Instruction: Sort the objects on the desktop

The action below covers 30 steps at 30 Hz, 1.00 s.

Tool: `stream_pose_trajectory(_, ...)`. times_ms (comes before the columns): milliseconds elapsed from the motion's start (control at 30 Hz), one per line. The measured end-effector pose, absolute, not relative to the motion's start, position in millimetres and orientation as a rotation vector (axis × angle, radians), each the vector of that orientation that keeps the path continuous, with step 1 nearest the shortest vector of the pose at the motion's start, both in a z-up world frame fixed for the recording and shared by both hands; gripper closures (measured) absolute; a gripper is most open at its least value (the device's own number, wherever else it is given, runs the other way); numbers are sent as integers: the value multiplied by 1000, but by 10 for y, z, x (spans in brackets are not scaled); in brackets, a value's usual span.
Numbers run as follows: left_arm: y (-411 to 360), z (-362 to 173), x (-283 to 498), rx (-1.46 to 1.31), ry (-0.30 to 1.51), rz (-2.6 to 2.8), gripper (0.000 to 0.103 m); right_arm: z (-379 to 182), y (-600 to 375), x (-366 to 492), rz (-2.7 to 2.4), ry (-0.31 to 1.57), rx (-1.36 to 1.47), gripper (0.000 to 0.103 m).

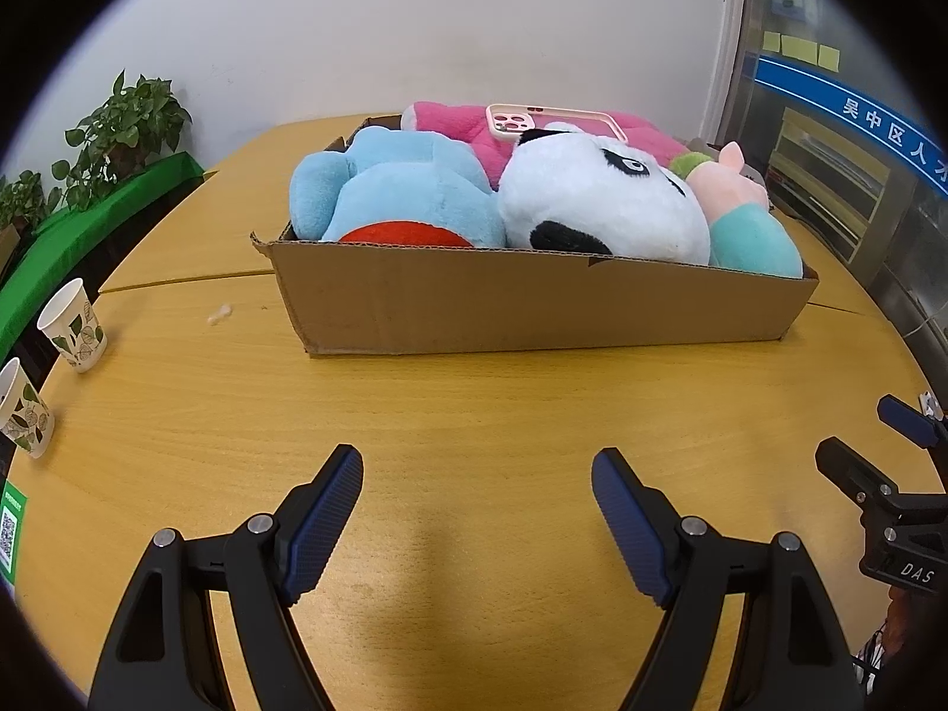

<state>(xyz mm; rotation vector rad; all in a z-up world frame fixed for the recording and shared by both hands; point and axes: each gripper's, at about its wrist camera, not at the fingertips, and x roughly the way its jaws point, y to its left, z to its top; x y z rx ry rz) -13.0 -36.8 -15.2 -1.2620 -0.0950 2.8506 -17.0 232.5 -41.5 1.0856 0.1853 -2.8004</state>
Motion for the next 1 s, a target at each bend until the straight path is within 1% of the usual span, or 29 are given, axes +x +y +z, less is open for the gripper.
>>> stream_pose_trajectory(300,-437,-197,-172,-1261,-114,2830,23,-454,2309,-220,-2794,179,1106,0)
stream_pose_trajectory(733,-482,-208,-293,-1204,-200,2834,23,-451,2308,-282,-2794,146,1079,0)
stream_pose_trajectory(1000,-531,-264,-364,-1216,-177,2822,23,-477,2317,-331,-2789,137,1063,0)
